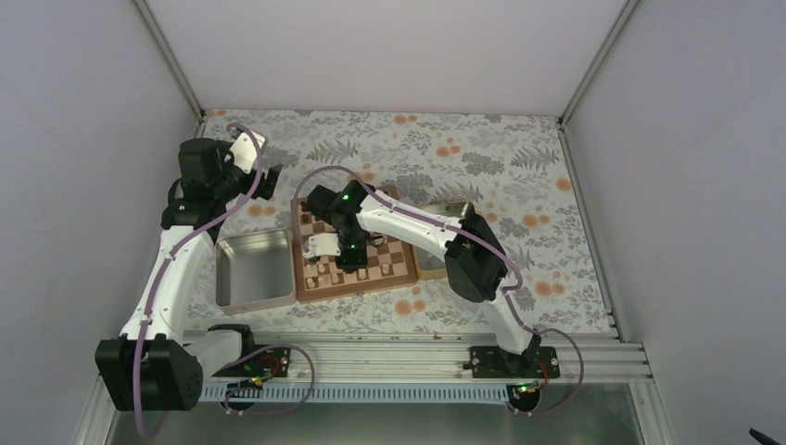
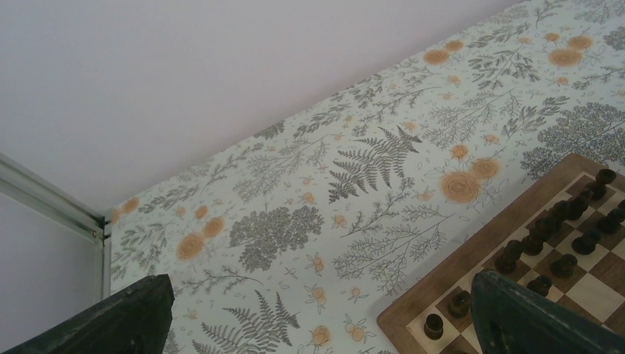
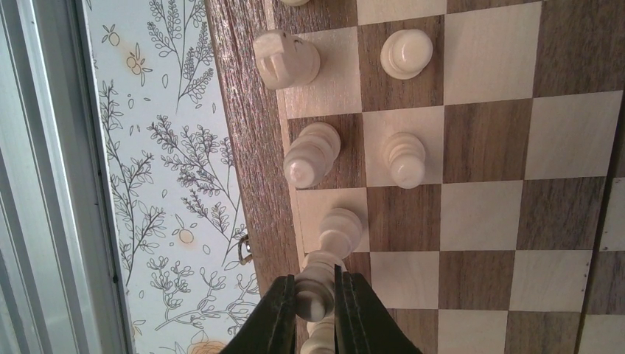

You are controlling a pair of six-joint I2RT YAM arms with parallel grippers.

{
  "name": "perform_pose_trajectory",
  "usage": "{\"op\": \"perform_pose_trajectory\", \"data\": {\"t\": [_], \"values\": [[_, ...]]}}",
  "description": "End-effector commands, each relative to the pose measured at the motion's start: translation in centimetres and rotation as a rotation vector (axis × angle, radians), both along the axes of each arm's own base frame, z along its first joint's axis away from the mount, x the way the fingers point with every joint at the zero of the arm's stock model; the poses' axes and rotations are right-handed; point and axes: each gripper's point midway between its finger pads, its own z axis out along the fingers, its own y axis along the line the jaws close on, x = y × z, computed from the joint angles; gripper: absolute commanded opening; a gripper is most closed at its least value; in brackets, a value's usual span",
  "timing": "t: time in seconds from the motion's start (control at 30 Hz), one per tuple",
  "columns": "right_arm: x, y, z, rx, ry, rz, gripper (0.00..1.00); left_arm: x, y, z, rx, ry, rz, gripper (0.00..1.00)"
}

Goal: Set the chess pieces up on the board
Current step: Place the chess piece on the chessboard.

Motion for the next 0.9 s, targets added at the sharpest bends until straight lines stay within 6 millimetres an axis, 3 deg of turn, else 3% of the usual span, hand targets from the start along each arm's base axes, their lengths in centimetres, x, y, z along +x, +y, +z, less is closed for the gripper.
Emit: {"op": "perform_pose_trajectory", "data": {"t": [0.0, 0.33, 0.87], "values": [[0.38, 0.09, -0.05, -0.001, 0.002, -0.005, 0.11, -0.34, -0.14, 0.22, 0.005, -0.010, -0.016, 1.00], [0.14, 0.28, 0.15, 0.011, 0.014, -0.006, 0.18, -0.25, -0.06, 0.11, 0.007, -0.009, -0.013, 1.00], [-0.32, 0.37, 0.31, 0.019, 0.030, -0.003, 0.12, -0.25, -0.01, 0.06, 0.008, -0.008, -0.011, 1.00]]}}
